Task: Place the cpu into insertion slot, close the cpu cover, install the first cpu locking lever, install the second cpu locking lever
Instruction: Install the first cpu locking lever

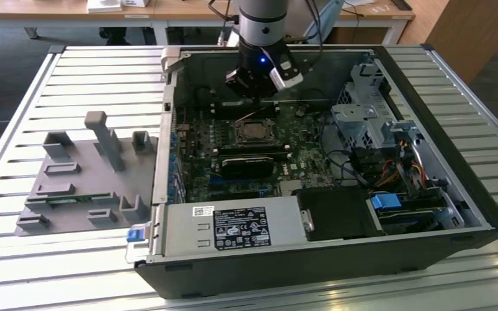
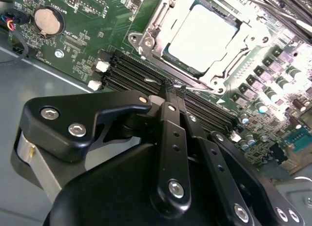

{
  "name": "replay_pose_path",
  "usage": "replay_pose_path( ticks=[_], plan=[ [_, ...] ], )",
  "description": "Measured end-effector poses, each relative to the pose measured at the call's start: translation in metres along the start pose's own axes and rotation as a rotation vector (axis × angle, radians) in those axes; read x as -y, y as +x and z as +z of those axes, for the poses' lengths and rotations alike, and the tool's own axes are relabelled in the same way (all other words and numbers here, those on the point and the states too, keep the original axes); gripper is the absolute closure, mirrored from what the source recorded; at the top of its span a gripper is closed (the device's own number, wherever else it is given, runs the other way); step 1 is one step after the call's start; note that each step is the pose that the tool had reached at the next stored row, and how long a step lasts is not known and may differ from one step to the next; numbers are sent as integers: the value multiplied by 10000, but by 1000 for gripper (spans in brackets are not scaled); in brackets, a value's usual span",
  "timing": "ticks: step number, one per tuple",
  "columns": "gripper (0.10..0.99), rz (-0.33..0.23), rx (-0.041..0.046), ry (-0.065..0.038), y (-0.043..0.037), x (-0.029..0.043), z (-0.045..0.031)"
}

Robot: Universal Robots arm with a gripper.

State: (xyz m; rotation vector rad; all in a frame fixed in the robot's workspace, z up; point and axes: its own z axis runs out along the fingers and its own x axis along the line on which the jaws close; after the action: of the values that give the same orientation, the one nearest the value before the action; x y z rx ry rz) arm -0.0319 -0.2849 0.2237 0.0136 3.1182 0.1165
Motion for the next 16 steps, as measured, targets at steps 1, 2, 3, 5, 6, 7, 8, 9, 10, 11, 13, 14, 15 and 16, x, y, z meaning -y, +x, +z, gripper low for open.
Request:
replay_pose_path(
  ticks=[1,2,3,5,6,7,8,9,10,11,13,14,15,16],
  plan=[
    [980,0,-1,1,-7,-1,4],
    [980,0,-1,1,-14,-2,8],
    [980,0,0,1,-21,-3,12],
    [980,1,1,-1,-39,-2,21],
    [980,1,1,-1,-47,-2,26],
    [980,1,-1,0,-56,-2,31],
    [980,0,-1,0,-64,-1,38],
    [980,1,-1,0,-69,-1,47],
    [980,0,-1,0,-72,0,56],
    [980,1,-2,1,-75,1,67],
    [980,0,-3,1,-81,2,91],
    [980,0,-4,1,-85,3,103],
    [980,0,-5,1,-88,4,114],
    [980,0,-5,0,-91,3,124]
  ],
)
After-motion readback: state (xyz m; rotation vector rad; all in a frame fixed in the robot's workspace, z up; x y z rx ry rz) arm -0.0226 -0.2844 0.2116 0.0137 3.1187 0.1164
